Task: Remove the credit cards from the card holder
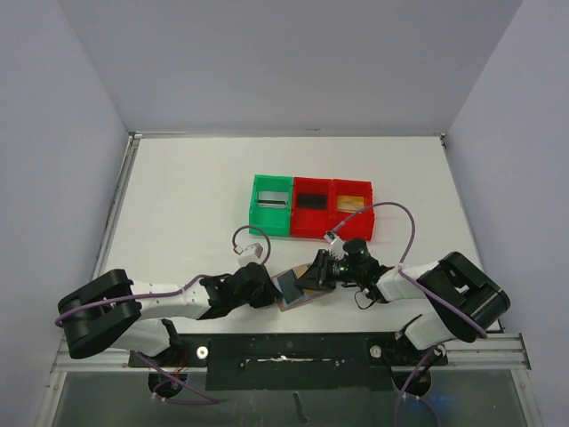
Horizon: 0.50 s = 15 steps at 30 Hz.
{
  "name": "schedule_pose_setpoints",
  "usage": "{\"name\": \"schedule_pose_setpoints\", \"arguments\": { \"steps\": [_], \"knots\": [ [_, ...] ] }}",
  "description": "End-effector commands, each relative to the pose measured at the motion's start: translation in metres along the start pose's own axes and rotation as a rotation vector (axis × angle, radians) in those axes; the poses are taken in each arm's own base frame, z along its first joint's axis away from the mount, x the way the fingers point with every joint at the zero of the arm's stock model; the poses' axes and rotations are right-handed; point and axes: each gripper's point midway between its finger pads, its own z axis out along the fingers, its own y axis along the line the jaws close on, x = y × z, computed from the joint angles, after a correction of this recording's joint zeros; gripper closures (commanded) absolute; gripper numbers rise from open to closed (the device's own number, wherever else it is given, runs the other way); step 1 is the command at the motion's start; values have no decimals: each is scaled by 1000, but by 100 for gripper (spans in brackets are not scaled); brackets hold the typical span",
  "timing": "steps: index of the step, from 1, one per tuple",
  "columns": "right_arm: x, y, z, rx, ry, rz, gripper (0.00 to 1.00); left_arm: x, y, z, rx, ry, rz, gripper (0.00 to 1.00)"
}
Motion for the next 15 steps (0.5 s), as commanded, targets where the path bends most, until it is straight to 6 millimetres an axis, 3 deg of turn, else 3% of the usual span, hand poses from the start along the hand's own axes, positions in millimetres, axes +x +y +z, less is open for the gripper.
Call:
{"name": "schedule_pose_setpoints", "arguments": {
  "steps": [1,4,15],
  "knots": [
    [-10,17,-2,-74,-38,-30,91,4,11,0,-46,24,34,100],
    [-11,12,-2,-53,-45,-25,100,1,7,-3,-33,10,26,100],
    [-11,-4,0,11,-61,-2,100,-27,-35,-25,89,-91,54,65]
  ]
}}
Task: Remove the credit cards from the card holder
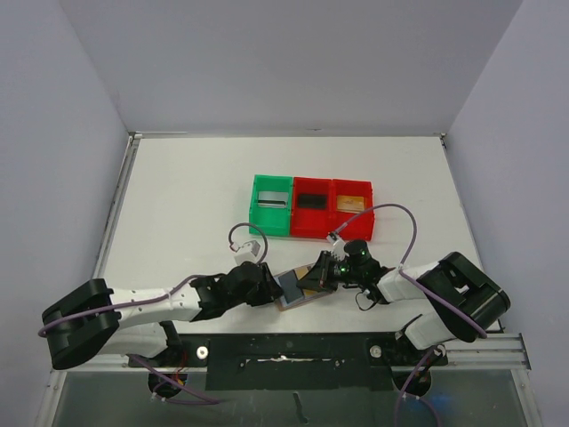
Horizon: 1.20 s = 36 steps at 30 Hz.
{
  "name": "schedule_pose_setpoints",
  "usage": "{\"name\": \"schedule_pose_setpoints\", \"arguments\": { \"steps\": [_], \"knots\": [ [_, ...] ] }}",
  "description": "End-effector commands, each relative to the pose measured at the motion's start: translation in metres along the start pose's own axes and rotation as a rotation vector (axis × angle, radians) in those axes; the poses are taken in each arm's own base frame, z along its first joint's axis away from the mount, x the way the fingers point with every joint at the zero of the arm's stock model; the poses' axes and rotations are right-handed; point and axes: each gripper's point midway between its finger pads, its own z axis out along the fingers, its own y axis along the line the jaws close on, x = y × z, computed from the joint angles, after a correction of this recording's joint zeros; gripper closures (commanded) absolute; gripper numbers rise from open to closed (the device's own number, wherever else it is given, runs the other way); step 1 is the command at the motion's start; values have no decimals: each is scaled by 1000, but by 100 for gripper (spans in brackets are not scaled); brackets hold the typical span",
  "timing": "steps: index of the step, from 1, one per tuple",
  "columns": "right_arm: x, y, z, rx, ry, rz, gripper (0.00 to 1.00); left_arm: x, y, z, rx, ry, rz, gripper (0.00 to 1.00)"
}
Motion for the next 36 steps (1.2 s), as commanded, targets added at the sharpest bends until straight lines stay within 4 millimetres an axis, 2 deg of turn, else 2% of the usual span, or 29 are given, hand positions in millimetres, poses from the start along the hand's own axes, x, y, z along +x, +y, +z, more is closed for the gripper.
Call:
{"name": "schedule_pose_setpoints", "arguments": {
  "steps": [1,7,12,19,28,33,35,36],
  "knots": [
    [-9,6,2,-20,-39,-29,100,-20,-27,-5,56,-69,42,63],
    [-9,6,2,-21,-34,-34,96,-11,-11,13,-71,-28,153,55],
    [-9,8,1,-27,-37,-37,89,-2,3,23,-190,-9,217,54],
    [-7,10,0,-55,-30,-32,84,12,24,27,-280,44,266,70],
    [-9,8,-1,-64,-45,-3,84,16,28,27,-292,58,276,75],
    [-12,8,-5,-70,-59,4,85,20,39,28,-339,77,297,77],
    [-13,8,-6,-74,-64,7,88,22,44,28,-356,83,306,78],
    [-13,8,-6,-75,-64,8,90,21,39,29,-348,81,305,78]
  ]
}}
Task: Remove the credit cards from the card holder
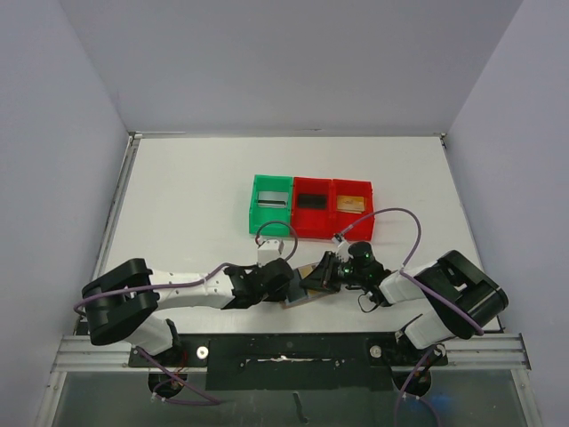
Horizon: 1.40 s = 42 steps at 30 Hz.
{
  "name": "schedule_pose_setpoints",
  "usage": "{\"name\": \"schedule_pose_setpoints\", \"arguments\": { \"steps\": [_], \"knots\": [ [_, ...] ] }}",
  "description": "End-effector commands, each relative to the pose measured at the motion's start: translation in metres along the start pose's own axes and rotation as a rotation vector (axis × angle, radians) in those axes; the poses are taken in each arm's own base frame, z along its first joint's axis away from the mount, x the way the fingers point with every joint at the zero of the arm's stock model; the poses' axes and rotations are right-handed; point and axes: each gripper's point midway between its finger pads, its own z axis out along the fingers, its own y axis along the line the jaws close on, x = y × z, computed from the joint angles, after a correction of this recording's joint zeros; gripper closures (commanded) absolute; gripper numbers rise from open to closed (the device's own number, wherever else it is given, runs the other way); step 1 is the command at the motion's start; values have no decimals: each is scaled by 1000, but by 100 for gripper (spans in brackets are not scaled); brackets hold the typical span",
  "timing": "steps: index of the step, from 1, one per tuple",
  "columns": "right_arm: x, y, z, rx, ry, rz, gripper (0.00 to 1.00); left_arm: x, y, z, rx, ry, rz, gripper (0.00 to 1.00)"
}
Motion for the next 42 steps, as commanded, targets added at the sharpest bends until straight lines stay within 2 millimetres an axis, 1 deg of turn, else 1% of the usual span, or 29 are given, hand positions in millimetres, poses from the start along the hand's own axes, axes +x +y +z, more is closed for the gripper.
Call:
{"name": "schedule_pose_setpoints", "arguments": {
  "steps": [1,4,5,8,14,17,20,24,25,29,31,36,42],
  "knots": [
    [-8,17,-4,-83,-30,-35,91,30,24,10,-95,97,60,79],
    [-8,19,-5,-97,-31,-32,98,32,23,11,-99,100,64,80],
    [-7,19,-6,-97,-32,-30,99,33,23,12,-101,104,65,80],
    [-7,18,-8,-101,-34,-26,97,35,25,14,-109,108,68,81],
    [-6,16,-13,-98,-40,-24,96,37,27,15,-123,115,73,83],
    [-7,14,-14,-93,-43,-26,91,37,27,16,-127,114,76,83],
    [-7,14,-14,-86,-39,-28,83,38,26,16,-126,116,80,83],
    [-8,14,-13,-86,-39,-29,80,38,24,16,-124,117,83,84],
    [-9,14,-13,-87,-37,-31,81,38,23,17,-124,117,84,84],
    [-10,15,-12,-86,-39,-29,94,40,21,17,-125,121,89,85],
    [-10,12,-12,-71,-45,-27,100,40,21,17,-127,121,90,86],
    [-14,0,-21,-16,-70,-29,100,40,21,17,-129,119,88,87],
    [-20,-4,-34,23,-90,-68,100,39,20,16,-122,112,77,87]
  ]
}}
